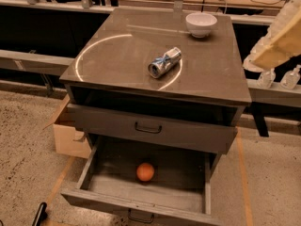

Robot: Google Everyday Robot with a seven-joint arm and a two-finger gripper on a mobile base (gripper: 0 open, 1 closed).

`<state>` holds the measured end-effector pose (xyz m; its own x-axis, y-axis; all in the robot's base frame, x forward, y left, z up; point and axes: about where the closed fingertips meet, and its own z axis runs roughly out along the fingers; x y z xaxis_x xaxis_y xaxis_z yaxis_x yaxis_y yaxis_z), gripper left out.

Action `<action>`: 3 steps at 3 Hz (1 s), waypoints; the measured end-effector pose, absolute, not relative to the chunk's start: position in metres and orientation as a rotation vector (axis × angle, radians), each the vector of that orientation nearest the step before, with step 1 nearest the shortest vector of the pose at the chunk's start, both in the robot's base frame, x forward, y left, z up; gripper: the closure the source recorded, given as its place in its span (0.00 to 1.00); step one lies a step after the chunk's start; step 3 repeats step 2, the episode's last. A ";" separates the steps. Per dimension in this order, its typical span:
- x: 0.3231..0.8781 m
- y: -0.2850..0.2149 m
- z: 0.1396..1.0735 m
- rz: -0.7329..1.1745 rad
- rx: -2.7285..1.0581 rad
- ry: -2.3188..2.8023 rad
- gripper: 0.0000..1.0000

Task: Pick orange from middle drawer and place on counter

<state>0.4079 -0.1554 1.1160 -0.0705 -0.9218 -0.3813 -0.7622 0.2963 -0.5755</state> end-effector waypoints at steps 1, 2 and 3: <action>0.408 -0.155 1.116 -0.291 -1.505 1.869 0.20; 0.408 -0.155 1.116 -0.291 -1.505 1.869 0.20; 0.408 -0.155 1.116 -0.291 -1.505 1.869 0.20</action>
Offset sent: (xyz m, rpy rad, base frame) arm 0.0000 0.0000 0.0000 0.0000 0.0000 0.0000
